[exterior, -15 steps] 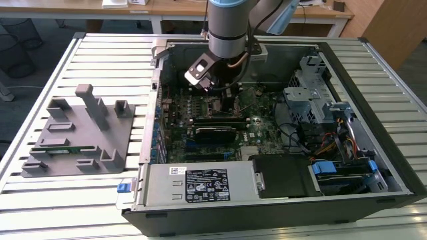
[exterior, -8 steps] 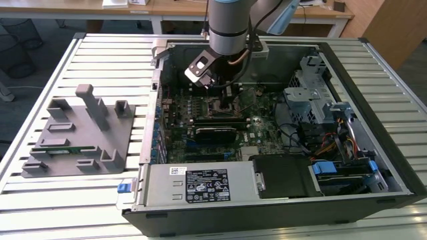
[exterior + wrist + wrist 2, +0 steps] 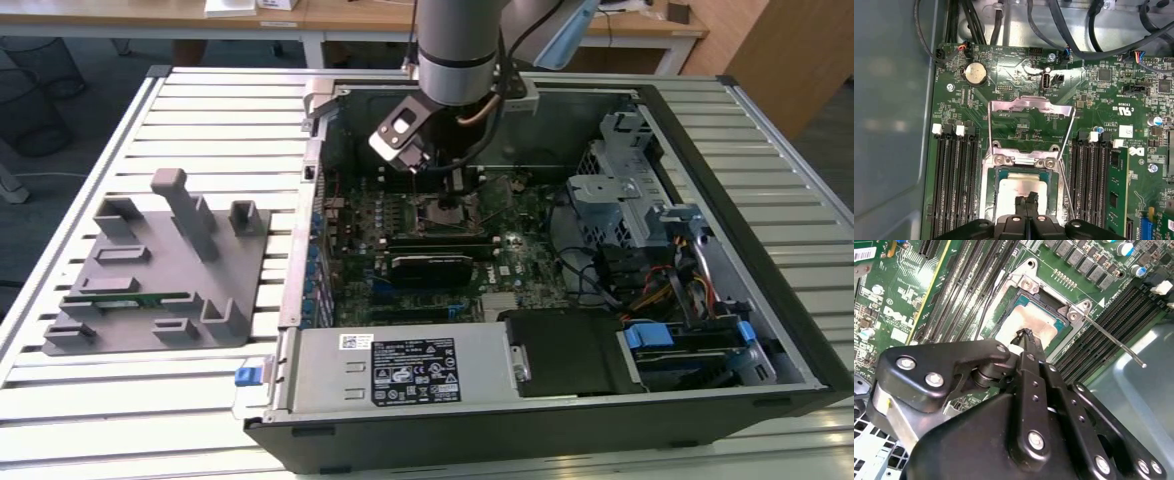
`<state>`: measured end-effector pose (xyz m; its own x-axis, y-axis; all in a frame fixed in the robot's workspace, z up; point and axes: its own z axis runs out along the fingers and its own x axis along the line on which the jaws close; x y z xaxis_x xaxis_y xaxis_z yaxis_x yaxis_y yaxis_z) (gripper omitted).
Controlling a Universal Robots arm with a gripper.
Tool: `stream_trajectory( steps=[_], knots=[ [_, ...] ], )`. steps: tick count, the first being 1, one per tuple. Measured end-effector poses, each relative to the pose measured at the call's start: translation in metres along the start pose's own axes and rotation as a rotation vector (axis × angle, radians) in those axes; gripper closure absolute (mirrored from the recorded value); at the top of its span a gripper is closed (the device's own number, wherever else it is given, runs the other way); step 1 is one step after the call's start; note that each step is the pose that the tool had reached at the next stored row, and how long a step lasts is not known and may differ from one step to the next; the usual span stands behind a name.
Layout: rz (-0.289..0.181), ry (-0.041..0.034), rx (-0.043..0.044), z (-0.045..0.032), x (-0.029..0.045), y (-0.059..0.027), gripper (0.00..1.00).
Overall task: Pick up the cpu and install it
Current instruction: 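Place the cpu into insertion slot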
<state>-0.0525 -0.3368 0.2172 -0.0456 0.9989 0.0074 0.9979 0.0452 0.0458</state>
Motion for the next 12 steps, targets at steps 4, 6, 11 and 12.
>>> stream_trajectory(
  steps=[4, 6, 11, 12],
  knots=[
    [0.0, 0.0, 0.0, -0.0019, 0.0, 0.0001, 0.89],
    [0.0, -0.0001, 0.0, -0.003, 0.0, 0.0001, 0.89],
    [0.0, -0.0003, 0.0, -0.0053, 0.0001, 0.0003, 0.89],
    [0.0, -0.0004, 0.0001, -0.0059, 0.0, 0.0003, 0.89]
  ],
)
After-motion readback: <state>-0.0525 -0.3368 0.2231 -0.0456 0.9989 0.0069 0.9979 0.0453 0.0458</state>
